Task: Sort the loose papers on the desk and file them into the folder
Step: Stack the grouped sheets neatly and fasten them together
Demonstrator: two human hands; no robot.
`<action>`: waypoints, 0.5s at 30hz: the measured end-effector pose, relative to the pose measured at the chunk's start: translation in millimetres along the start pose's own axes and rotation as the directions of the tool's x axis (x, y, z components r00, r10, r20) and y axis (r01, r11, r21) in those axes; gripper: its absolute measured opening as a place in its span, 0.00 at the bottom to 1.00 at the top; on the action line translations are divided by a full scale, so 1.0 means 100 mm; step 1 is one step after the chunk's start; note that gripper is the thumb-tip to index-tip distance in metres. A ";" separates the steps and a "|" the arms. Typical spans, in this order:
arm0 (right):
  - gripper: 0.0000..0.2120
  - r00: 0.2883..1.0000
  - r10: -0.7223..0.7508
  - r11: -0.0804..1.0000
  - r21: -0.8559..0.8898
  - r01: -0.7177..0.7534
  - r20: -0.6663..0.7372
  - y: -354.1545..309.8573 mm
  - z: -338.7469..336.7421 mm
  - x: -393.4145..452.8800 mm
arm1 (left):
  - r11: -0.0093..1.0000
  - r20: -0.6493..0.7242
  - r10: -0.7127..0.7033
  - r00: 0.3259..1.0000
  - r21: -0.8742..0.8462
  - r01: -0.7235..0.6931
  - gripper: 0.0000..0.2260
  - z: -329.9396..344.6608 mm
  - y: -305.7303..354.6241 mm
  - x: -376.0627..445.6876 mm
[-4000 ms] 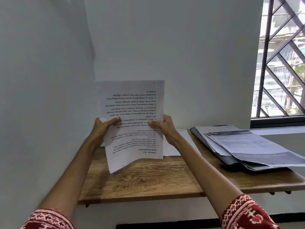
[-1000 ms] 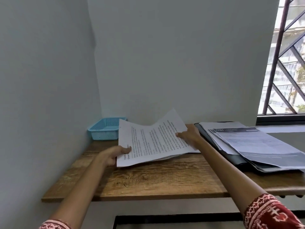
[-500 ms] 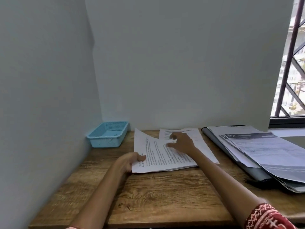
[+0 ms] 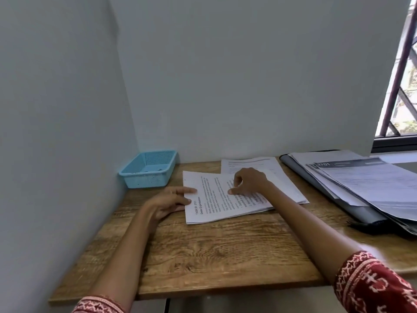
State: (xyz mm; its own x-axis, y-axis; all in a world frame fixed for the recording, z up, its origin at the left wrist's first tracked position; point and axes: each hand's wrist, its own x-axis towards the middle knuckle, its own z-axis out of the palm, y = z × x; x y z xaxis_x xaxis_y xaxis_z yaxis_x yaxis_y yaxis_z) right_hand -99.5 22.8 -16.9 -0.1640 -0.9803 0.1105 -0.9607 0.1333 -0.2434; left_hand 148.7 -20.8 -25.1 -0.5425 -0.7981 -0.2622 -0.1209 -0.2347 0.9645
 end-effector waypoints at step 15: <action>0.14 0.972 -0.215 0.977 -0.013 0.215 -0.098 -1.05 -0.18 0.76 | 0.997 0.030 -0.070 0.997 0.017 0.070 0.14 -0.07 0.05 0.05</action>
State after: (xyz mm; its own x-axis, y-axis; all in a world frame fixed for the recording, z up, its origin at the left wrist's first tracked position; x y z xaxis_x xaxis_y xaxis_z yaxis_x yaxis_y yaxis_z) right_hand -15.0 -62.9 34.5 0.0254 -0.9669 0.2540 -0.9764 -0.0785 -0.2013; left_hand 151.1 -30.2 -21.4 -0.5573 -0.7627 -0.3281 -0.1722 -0.2804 0.9443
